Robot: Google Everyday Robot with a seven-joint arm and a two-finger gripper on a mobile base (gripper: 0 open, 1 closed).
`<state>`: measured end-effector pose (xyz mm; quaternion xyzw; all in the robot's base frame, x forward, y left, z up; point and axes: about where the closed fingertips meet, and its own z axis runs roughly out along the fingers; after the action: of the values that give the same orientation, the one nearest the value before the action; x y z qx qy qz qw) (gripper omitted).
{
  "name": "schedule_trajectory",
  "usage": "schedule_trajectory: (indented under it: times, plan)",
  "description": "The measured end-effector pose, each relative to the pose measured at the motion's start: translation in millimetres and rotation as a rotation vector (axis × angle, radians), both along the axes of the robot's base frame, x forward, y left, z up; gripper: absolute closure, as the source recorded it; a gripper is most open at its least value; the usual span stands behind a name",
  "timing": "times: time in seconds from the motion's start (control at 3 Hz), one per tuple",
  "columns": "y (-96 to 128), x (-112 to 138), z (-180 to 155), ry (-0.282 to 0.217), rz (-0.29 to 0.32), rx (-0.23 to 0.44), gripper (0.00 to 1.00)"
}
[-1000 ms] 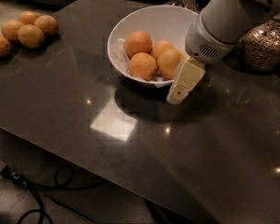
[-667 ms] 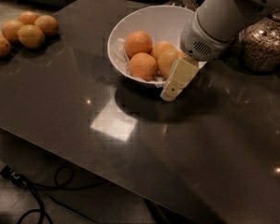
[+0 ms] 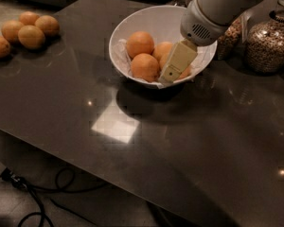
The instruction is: Pick orange from white bowl
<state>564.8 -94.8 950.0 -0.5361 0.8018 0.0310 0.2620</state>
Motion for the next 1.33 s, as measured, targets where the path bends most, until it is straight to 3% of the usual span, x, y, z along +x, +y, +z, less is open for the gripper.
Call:
schedule_trajectory:
  times: [0.67, 1.33]
  plan:
    - [-20.9, 30.9, 6.7, -0.045, -0.106, 0.007, 0.00]
    - [-26.8, 44.8, -13.4, -0.043, -0.156, -0.011, 0.11]
